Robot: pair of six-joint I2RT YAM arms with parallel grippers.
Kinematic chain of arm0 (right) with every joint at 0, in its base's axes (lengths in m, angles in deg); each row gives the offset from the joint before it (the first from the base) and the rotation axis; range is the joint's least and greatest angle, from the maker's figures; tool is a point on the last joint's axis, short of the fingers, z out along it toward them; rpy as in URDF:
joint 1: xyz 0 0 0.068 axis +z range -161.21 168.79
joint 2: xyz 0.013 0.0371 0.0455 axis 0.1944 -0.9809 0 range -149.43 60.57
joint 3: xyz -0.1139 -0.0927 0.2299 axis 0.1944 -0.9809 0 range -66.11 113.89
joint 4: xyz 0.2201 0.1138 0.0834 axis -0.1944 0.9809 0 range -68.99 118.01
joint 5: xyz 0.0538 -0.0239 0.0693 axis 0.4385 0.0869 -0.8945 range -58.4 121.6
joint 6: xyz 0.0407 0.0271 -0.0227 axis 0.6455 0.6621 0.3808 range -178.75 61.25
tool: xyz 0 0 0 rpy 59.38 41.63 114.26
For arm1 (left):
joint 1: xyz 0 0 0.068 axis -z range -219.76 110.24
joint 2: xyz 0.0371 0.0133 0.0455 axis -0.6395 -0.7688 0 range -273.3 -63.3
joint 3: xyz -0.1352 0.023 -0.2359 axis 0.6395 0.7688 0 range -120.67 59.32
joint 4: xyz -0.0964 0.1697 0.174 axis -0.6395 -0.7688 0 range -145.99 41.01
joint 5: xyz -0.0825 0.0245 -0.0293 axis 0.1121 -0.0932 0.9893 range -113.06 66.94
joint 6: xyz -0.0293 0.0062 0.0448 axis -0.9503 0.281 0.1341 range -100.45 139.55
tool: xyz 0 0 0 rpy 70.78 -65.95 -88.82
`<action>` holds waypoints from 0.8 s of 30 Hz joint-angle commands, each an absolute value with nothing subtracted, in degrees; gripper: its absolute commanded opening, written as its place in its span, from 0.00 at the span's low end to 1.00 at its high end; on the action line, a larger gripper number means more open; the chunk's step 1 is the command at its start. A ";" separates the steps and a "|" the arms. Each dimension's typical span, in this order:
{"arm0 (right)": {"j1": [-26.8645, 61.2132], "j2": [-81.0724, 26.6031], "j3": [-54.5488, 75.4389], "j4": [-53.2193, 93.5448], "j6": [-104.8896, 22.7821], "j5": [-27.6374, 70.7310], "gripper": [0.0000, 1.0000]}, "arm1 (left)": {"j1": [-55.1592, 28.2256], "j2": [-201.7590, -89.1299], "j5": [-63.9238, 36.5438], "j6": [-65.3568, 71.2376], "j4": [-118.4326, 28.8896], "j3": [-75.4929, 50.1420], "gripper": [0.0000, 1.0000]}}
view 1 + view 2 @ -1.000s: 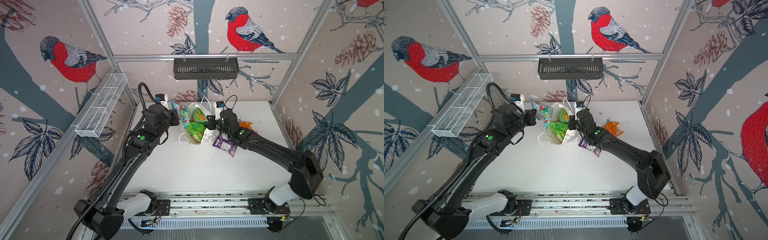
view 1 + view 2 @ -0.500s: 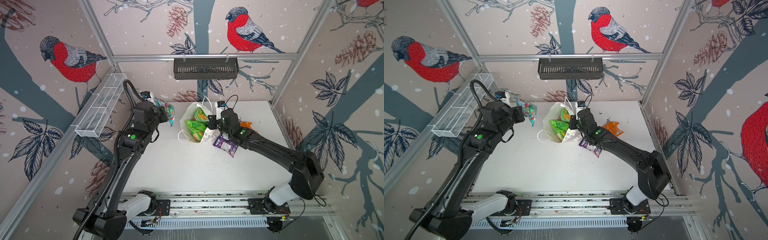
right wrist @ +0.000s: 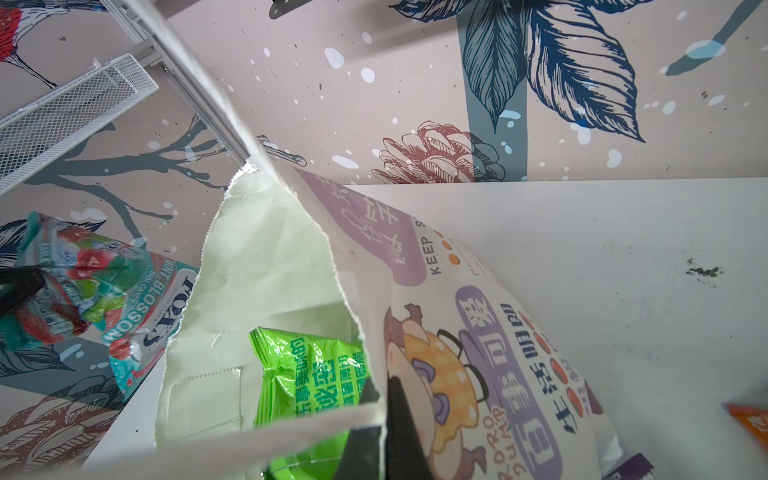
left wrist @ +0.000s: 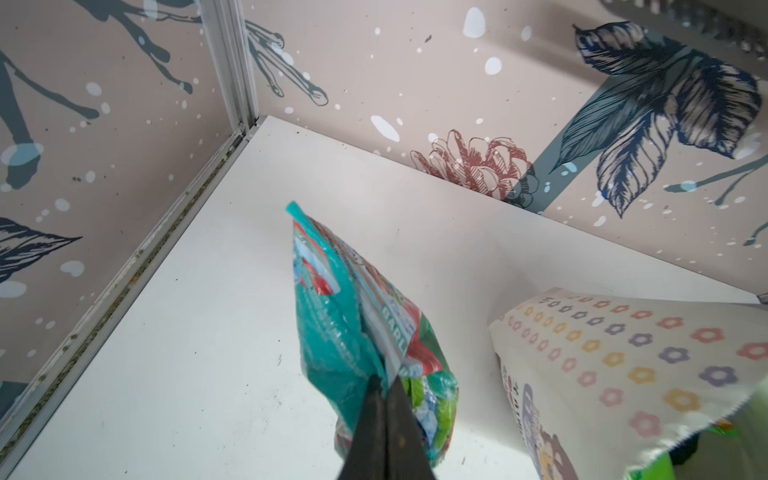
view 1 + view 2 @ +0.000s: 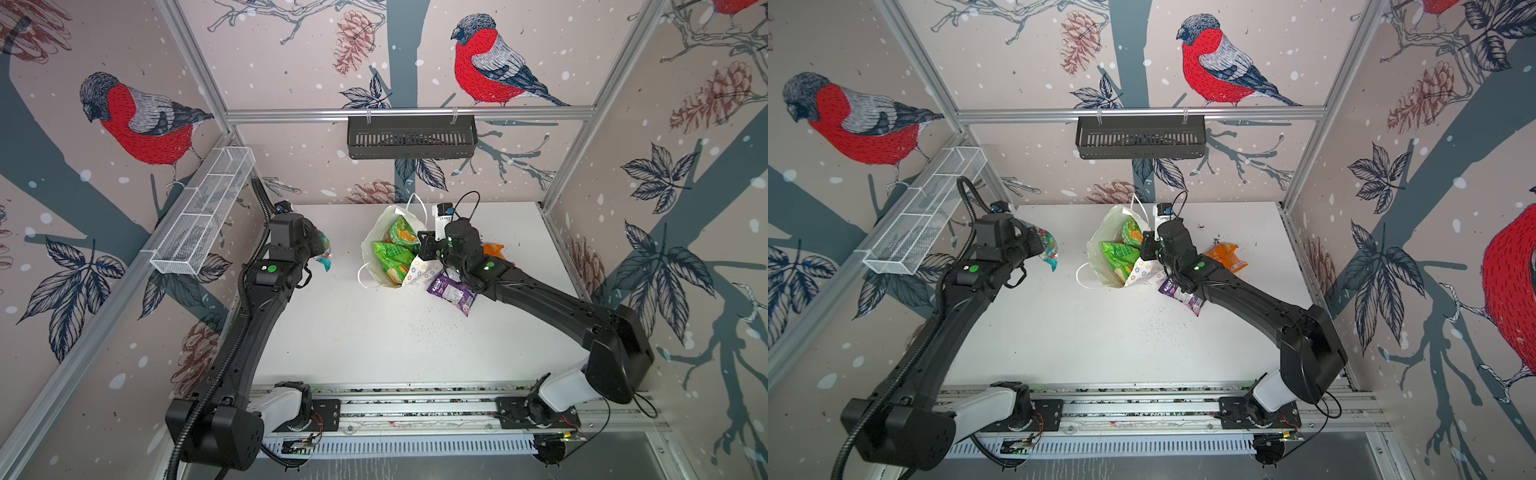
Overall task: Take the snacks out of the paper bag
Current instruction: 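Carry the teal packet away from the bag and drop it on the table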
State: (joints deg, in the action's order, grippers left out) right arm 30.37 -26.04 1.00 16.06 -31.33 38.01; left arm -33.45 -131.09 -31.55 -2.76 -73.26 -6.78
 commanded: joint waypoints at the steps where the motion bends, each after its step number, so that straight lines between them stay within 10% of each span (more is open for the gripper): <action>1: 30.29 -25.43 0.71 14.22 -30.72 38.03 0.00 | -35.06 -132.68 -28.80 -3.93 -66.49 -5.14 0.00; 24: 30.45 -26.34 -0.87 11.99 -29.84 34.97 0.00 | -42.35 -148.78 -24.91 -5.32 -69.89 -6.69 0.00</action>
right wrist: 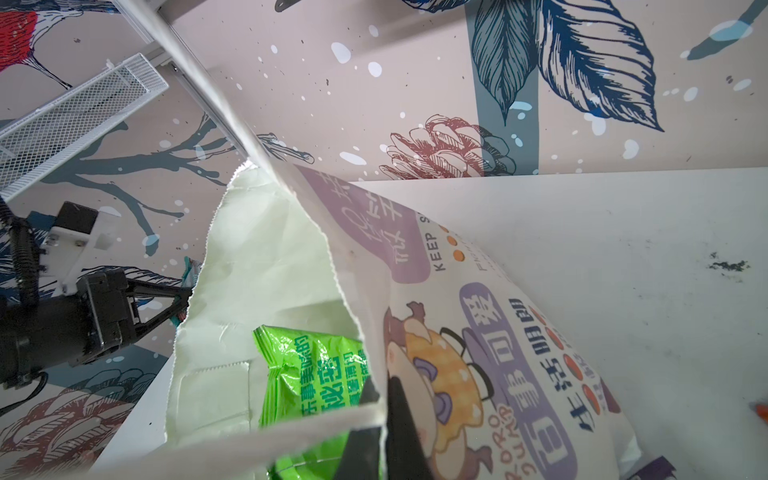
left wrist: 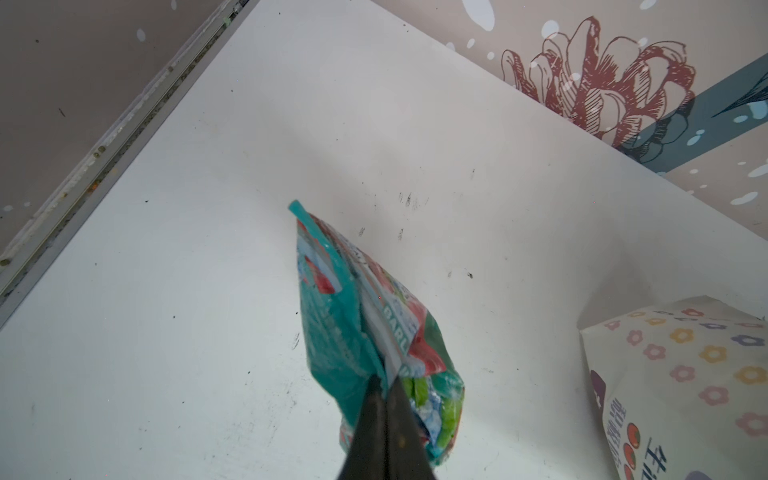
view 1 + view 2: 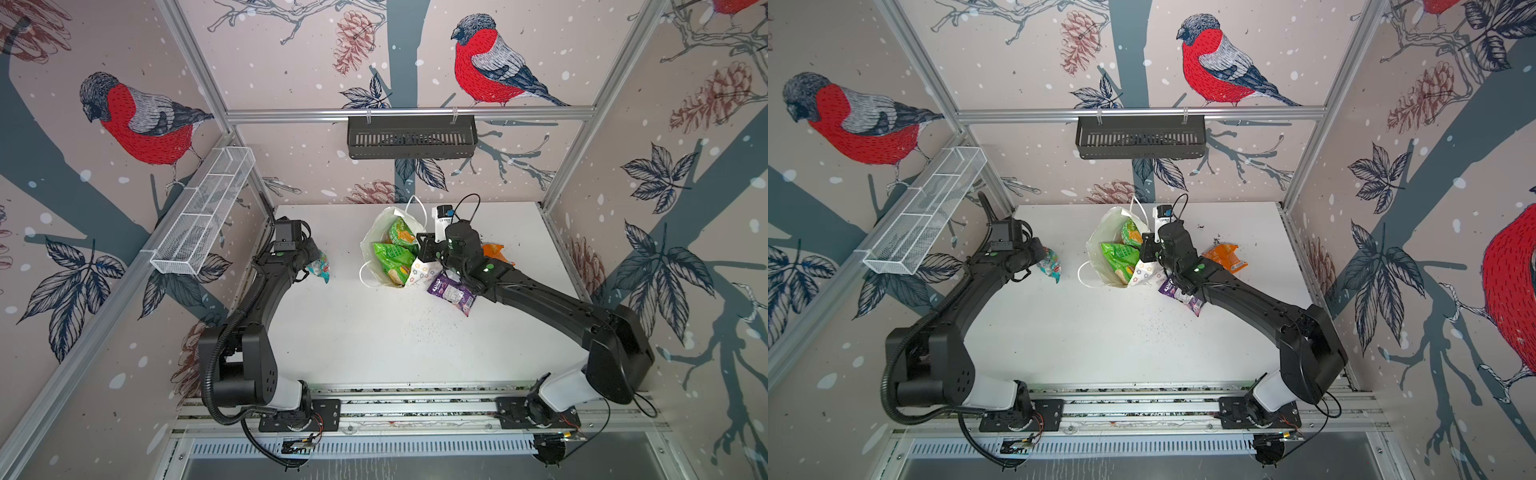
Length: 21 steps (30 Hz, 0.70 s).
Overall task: Take the snacks out of the paper bag
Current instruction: 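Carry the teal packet away from the bag and drop it on the table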
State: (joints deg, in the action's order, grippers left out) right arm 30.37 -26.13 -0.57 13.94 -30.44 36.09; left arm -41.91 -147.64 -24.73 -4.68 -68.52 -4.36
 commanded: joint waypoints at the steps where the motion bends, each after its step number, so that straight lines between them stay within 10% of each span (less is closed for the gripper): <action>1: 30.45 -26.40 -0.89 11.87 -29.75 34.91 0.00 | -42.31 -149.66 -24.44 -5.02 -70.75 -7.55 0.00; 11: 30.45 -27.66 -0.55 11.67 -29.75 34.86 0.00 | -42.49 -152.07 -22.97 -3.49 -72.10 -8.97 0.01; 21: 30.54 -28.37 0.12 11.95 -29.75 34.50 0.00 | -42.35 -147.29 -20.19 -2.84 -70.79 -7.35 0.89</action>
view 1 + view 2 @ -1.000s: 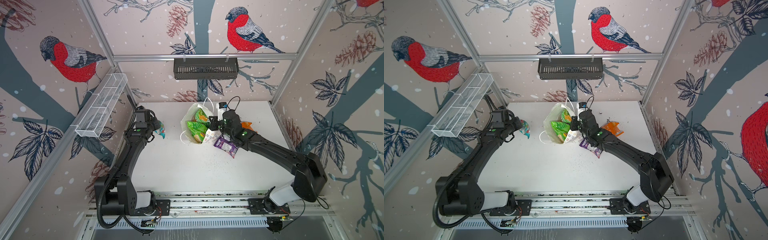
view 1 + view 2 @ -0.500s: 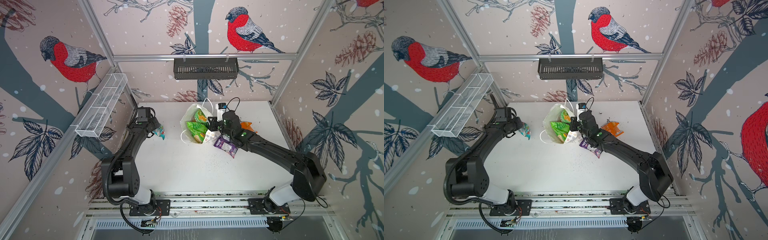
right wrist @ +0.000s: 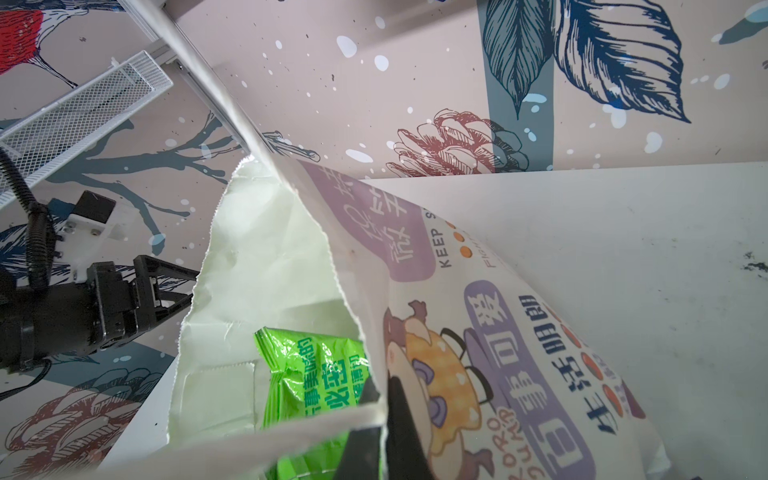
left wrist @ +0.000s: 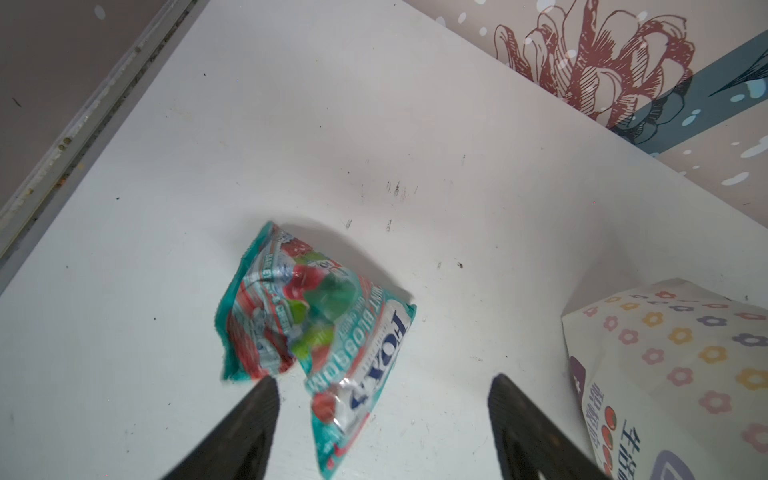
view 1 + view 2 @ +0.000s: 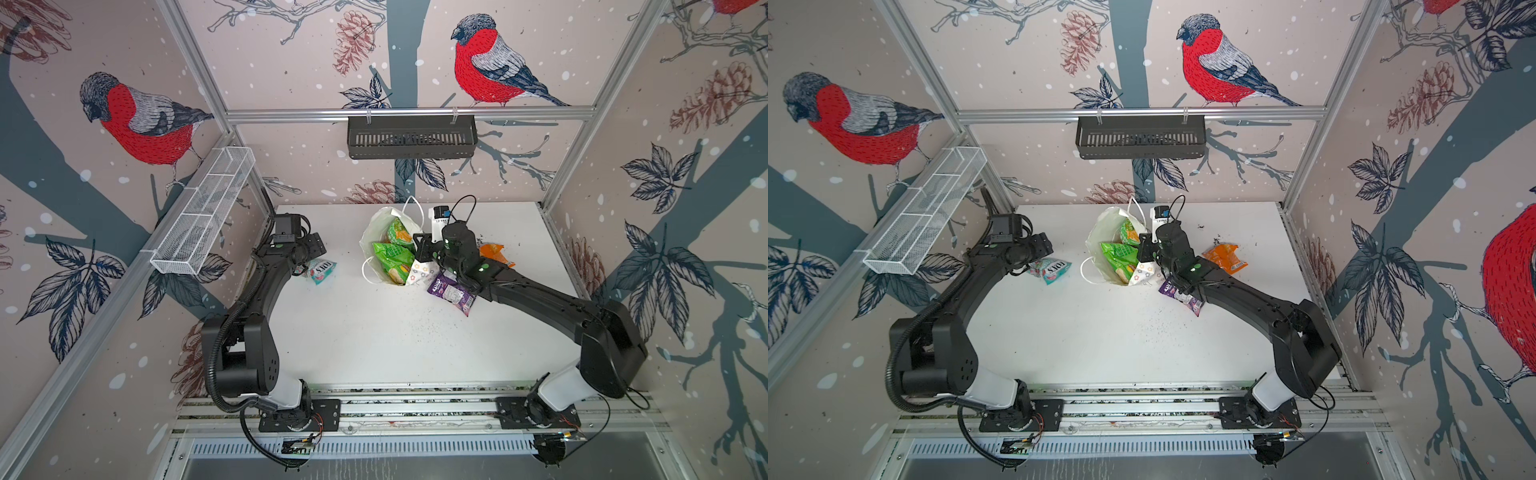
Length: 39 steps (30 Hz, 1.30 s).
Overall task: Take the snacks out of the paper bag
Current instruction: 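Carry the teal packet away from the bag and drop it on the table, then move the left gripper back over the bag opening while the right gripper holds the rim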
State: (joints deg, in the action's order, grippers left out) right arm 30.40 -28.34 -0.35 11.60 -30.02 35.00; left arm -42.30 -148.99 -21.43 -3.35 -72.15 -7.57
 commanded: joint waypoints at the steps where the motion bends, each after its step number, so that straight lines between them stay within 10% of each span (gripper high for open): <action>1: 30.54 -28.32 0.14 12.04 -29.75 34.63 0.00 | -42.31 -146.48 -20.03 -2.85 -70.79 -7.31 0.89; 18: 31.05 -29.52 1.06 12.75 -30.88 34.32 0.00 | -34.51 -127.55 -16.12 -2.26 -79.01 -14.87 0.92; 39: 32.40 -29.78 1.04 12.71 -30.54 34.90 0.00 | -17.33 -135.63 -7.28 -4.76 -83.84 -26.89 0.81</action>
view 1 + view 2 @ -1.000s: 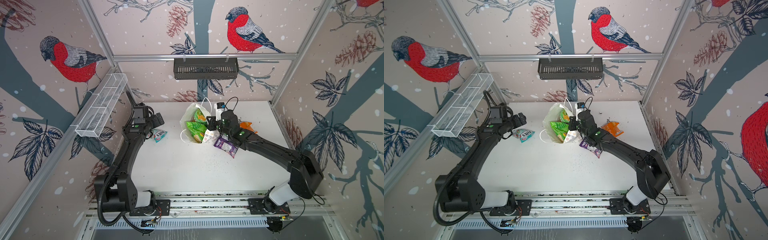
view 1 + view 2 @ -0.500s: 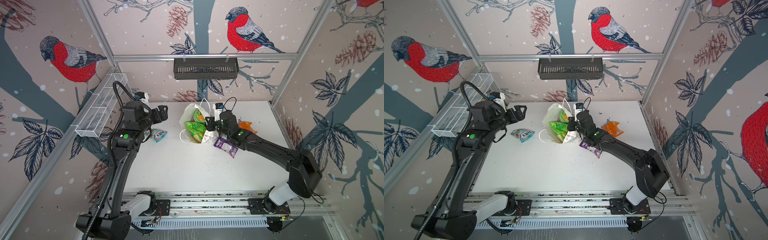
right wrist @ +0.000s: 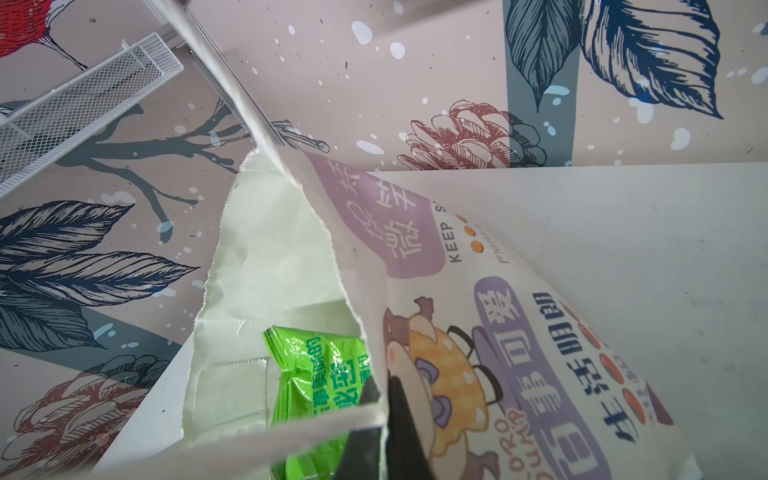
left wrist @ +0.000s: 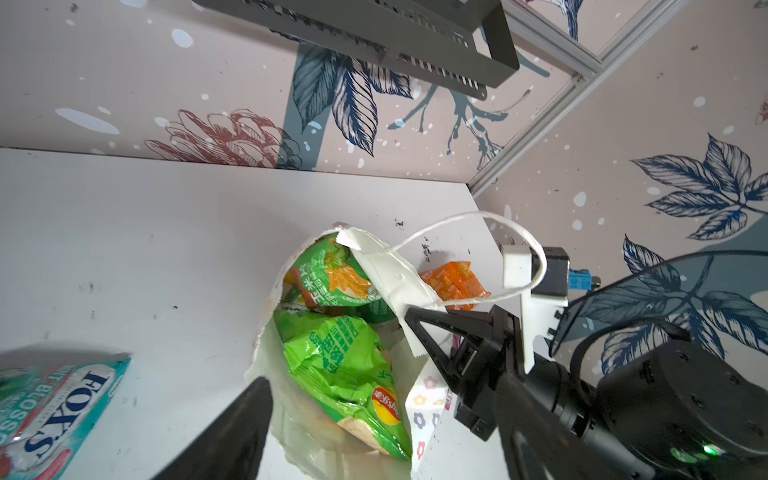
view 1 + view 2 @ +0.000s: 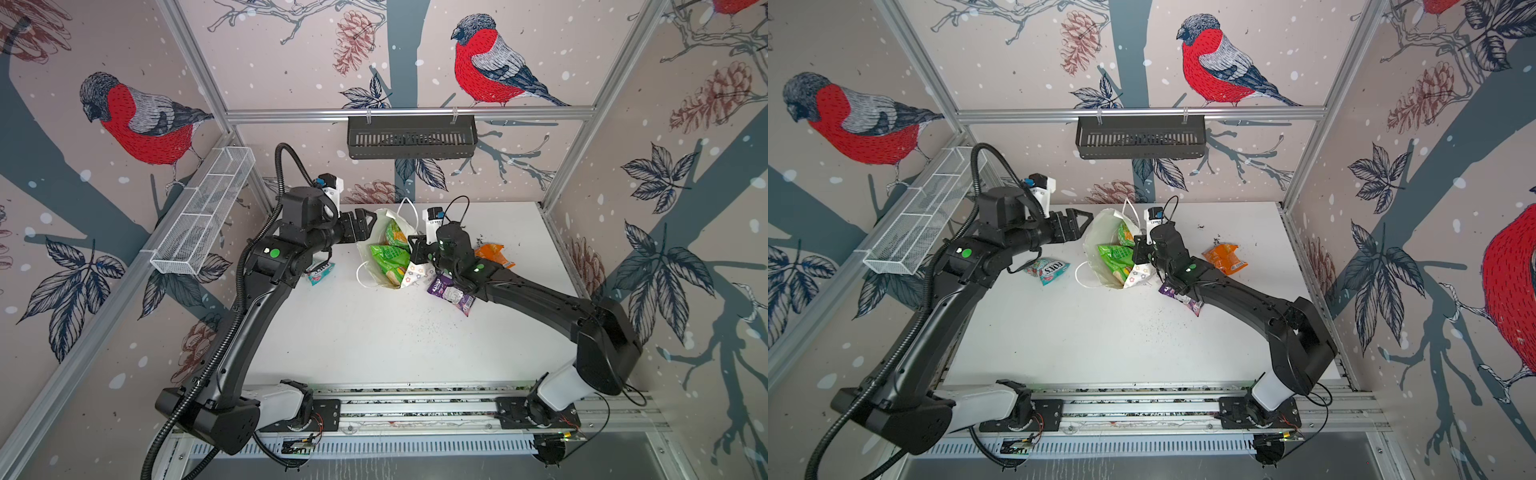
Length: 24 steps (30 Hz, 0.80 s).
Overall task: Take the snacks out of the paper bag
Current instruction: 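Move the left gripper back over the bag opening while the right gripper holds the rim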
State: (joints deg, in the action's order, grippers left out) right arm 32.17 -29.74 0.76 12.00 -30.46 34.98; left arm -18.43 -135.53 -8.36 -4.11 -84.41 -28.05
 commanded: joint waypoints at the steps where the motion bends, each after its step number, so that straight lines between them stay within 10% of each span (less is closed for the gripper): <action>1: 32.41 -29.79 1.12 12.75 -30.54 34.92 0.00 | -16.90 -135.79 -7.16 -5.05 -83.71 -26.36 0.80; 24: 33.87 -28.82 0.95 12.88 -30.72 36.24 0.00 | -14.97 -138.33 -9.30 -4.25 -76.30 -11.61 0.67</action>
State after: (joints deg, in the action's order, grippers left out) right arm 33.65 -29.17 0.85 12.48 -30.46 35.96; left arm -14.92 -137.91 -9.72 -4.07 -80.37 -12.11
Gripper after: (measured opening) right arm 0.058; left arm 0.668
